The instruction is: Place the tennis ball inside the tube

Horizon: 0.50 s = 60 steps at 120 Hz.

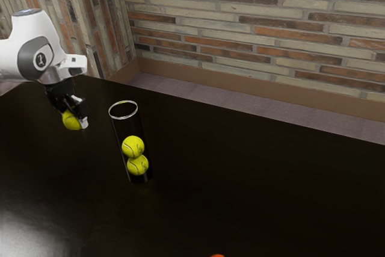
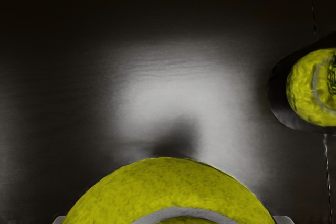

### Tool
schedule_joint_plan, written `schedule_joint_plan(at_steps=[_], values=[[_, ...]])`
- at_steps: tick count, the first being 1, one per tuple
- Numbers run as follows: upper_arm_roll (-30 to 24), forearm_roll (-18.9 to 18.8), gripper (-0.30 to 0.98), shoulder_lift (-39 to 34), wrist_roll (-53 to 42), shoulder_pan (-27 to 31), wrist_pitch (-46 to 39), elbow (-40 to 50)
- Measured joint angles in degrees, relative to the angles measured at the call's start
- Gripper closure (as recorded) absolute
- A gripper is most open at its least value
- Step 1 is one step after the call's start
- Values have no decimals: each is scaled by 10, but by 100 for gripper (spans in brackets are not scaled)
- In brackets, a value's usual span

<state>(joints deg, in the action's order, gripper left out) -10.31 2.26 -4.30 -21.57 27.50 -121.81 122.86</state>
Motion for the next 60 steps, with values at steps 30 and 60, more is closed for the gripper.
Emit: schedule_joint_plan(at_steps=[30,60], values=[[-55,21,31,-52,42,-20,123,-55],[-95,47,31,-53,71,-22,175,-96]])
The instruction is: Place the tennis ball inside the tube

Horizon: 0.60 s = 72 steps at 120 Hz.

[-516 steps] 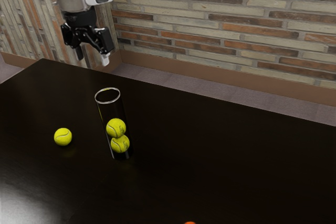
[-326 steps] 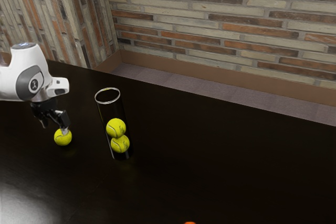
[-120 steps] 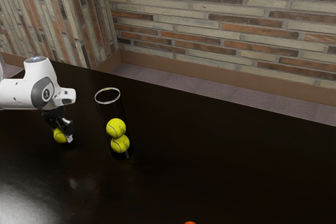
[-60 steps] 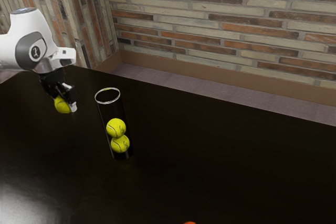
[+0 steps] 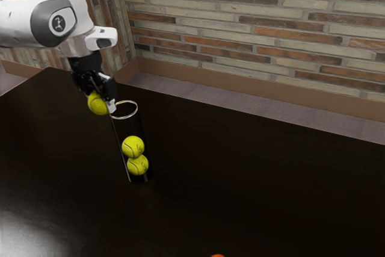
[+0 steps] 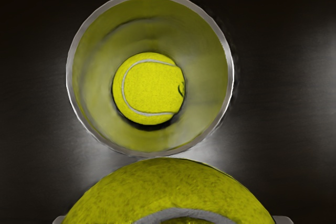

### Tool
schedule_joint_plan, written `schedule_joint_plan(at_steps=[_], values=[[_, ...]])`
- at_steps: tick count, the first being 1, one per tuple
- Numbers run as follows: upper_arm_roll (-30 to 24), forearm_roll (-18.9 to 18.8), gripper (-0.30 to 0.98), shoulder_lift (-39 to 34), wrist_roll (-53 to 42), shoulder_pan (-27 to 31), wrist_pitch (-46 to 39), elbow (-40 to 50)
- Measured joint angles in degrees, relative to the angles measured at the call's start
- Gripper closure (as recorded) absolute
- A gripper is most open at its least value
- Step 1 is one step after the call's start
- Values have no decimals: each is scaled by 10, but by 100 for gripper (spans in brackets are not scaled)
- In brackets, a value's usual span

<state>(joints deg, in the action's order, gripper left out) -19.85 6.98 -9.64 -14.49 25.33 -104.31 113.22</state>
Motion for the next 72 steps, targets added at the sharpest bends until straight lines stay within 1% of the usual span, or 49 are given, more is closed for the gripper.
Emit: schedule_joint_plan(at_steps=[10,28,72], values=[[-14,7,31,6,8,-3,5,-12],[-21,10,31,30,20,-1,9,-41],[-23,1,31,102,43,10,6,-86]])
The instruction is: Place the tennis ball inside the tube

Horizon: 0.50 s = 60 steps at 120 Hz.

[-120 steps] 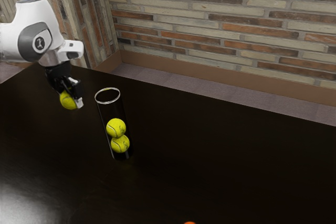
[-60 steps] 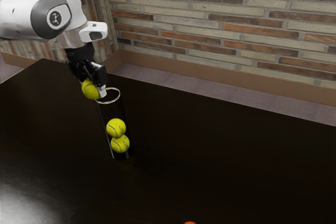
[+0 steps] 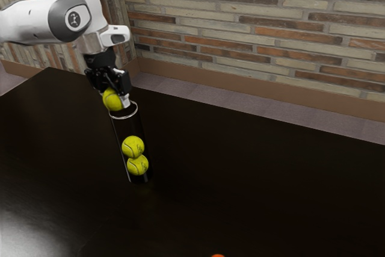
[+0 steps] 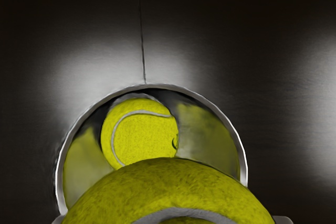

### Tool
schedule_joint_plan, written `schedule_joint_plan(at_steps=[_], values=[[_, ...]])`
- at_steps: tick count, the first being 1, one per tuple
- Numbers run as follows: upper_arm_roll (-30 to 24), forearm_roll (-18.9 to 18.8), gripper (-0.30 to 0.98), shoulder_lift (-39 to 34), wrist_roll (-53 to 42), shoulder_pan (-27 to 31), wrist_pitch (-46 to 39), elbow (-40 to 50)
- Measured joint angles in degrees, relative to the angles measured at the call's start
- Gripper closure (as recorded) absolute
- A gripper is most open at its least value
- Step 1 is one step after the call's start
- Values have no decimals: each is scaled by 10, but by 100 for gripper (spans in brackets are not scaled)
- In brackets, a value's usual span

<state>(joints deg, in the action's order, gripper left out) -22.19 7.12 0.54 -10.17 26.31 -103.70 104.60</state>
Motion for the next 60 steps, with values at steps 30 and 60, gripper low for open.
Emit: schedule_joint_plan(at_steps=[30,60], values=[[0,-4,31,14,11,15,-1,-16],[0,-8,29,26,18,-12,-1,-26]])
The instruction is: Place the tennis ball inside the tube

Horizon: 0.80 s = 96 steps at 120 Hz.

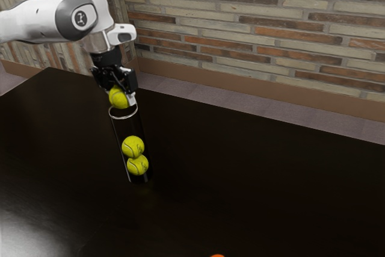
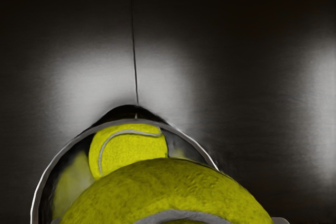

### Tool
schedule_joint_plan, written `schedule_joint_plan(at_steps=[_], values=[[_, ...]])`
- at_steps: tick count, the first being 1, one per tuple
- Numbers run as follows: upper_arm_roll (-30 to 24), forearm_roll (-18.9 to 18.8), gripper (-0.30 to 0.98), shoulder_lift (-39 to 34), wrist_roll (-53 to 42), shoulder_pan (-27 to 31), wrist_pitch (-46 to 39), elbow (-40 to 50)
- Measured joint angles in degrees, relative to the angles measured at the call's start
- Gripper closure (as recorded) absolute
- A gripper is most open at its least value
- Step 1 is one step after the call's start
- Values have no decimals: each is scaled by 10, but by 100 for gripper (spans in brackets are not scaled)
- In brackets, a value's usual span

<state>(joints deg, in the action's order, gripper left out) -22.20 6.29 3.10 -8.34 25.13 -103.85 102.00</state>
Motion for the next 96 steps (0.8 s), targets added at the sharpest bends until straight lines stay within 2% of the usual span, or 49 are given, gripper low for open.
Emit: schedule_joint_plan(at_steps=[17,37,61,64,69,82,96], values=[[1,1,15,2,2,-1,1,0],[-1,-2,7,-3,3,12,1,0],[-2,-22,3,-75,8,19,33,-27],[6,-24,2,-79,11,3,43,-41],[45,-35,2,-81,19,-62,62,-67],[187,-50,1,-84,35,-243,100,-87],[254,-57,1,-90,49,-295,101,-58]])
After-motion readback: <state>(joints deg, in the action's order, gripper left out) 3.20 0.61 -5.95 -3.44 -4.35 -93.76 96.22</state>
